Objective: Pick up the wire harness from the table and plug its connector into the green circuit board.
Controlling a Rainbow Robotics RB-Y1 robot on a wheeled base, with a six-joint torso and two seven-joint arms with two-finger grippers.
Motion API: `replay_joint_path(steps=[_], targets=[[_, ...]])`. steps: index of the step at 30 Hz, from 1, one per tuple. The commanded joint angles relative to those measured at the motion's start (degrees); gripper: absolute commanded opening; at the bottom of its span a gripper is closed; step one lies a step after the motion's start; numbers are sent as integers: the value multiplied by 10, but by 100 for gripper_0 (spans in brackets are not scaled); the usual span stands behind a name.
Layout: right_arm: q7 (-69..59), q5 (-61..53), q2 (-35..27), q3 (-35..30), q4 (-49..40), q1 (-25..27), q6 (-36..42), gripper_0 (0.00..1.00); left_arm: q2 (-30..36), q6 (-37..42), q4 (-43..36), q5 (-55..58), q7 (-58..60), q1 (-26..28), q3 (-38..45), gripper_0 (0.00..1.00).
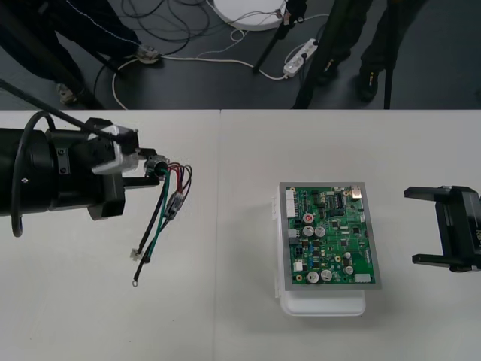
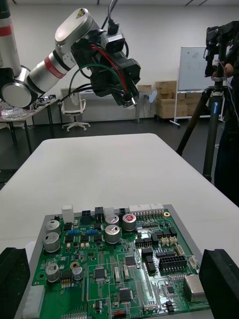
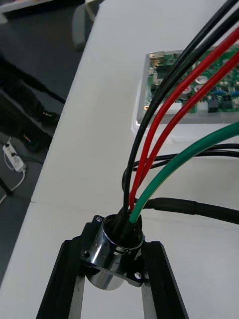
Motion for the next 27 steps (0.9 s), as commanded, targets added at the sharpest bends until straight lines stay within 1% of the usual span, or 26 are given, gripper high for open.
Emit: replay_joint_path(steps=[1, 9, 13, 21, 27], targets=[[-71, 14, 3, -36, 0, -13, -3, 100, -36, -15, -44, -63, 85, 9, -15, 0], [-93, 14, 3, -51, -15, -13, -3, 100, -37, -15, -61, -153, 155, 9, -78, 0], [-141, 15, -5, -60, -39, -12, -3, 100, -39, 5, -63, -202, 188, 6, -112, 0], [-215, 19, -20, -82, -74, -12, -7, 100, -76, 13, -63, -277, 255, -17, -139, 0], [-288, 59, -21, -133, -100, -6, -7, 100, -82, 13, -62, -337, 305, -37, -173, 0]])
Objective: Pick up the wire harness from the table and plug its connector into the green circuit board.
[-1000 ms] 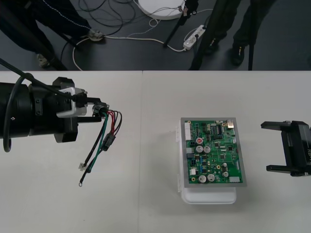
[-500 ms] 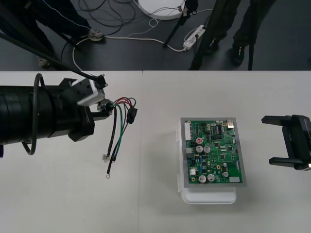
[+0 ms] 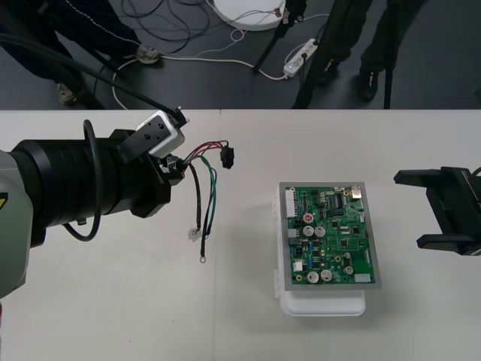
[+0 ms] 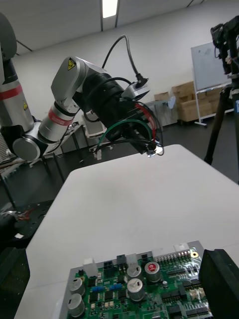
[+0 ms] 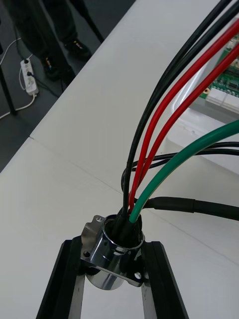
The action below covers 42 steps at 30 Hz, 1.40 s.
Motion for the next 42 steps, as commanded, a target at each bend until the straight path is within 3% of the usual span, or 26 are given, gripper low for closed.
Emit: replay_joint_path(steps=[1, 6, 13, 17, 30, 42], targets=[[-88, 22, -21, -64, -38, 3, -7, 100, -16, 14, -20, -47, 47, -34, -40, 0], [-157, 42, -21, -139, -93, 56, 12, 100, -20, 14, -19, -85, 88, -49, -58, 0], [-251, 109, -15, -292, -195, 156, 71, 100, -28, 14, -17, -146, 138, -67, -85, 0], [-297, 115, -5, -335, -241, 190, 97, 100, -38, 14, -3, -152, 139, -80, -85, 0], [-358, 112, 9, -399, -385, 276, 223, 100, -92, 24, 67, -153, 140, -123, -59, 0], [-404, 112, 29, -399, -487, 299, 369, 100, -92, 39, 74, -152, 136, -123, -59, 0]])
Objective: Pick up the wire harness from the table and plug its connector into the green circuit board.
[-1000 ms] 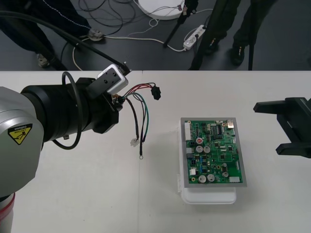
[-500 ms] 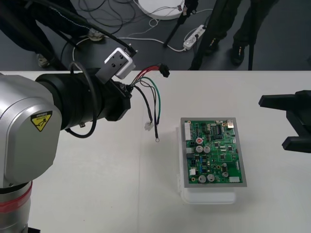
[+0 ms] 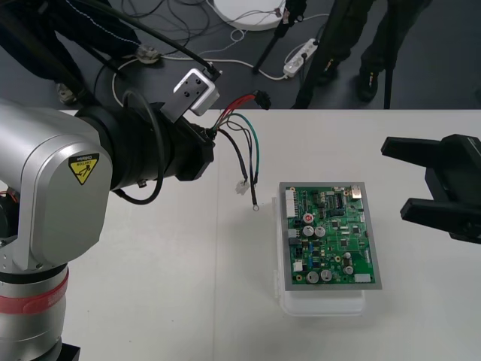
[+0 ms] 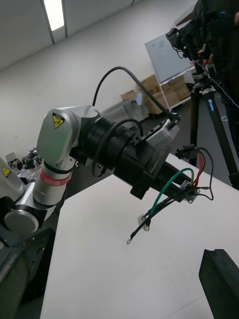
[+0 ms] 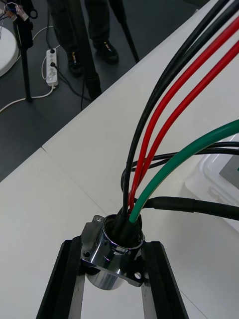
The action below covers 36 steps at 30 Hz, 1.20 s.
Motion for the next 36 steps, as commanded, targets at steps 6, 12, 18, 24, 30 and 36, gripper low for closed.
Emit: replay_joint_path(steps=[6, 12, 18, 24, 30, 36], targets=[[-100, -1, 22, -18, -115, 20, 138, 100, -15, 36, -3, -3, 9, -23, 10, 0], [-141, 15, 35, -18, -166, 20, 213, 100, -15, 37, -3, -3, 9, -23, 11, 0], [-199, 78, 43, -18, -210, 20, 290, 100, -15, 39, -3, -3, 9, -23, 11, 0], [-243, 130, 42, 17, -259, 20, 389, 100, -15, 41, -3, -3, 9, -23, 11, 0], [-242, 131, 38, 49, -289, 20, 473, 100, -15, 42, -3, -3, 9, -23, 11, 0], [-239, 131, 38, 84, -299, 6, 522, 100, -14, 42, -2, -3, 8, -22, 11, 0]])
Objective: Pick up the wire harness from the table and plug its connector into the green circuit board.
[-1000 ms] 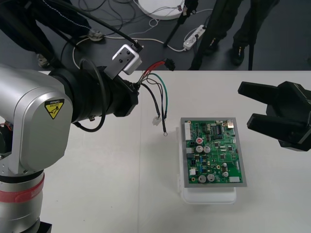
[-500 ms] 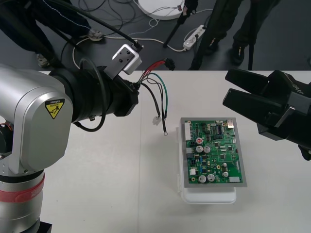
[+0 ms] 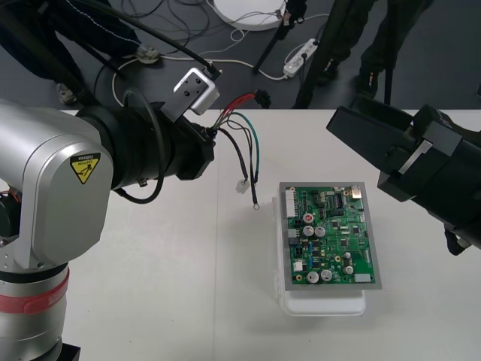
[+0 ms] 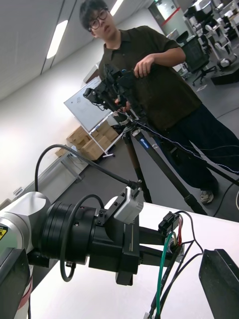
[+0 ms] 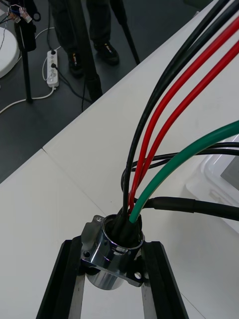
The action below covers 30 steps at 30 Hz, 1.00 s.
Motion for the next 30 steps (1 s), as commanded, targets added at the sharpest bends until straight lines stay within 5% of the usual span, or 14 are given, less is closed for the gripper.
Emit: replay_joint_path(steps=[1, 30], targets=[[-13, 4, 1, 39, -23, -12, 33, 100, -15, 35, -6, -3, 8, -22, 11, 0], [28, 10, 2, 314, 7, -271, 256, 100, -15, 55, -2, -3, 8, -22, 14, 0]])
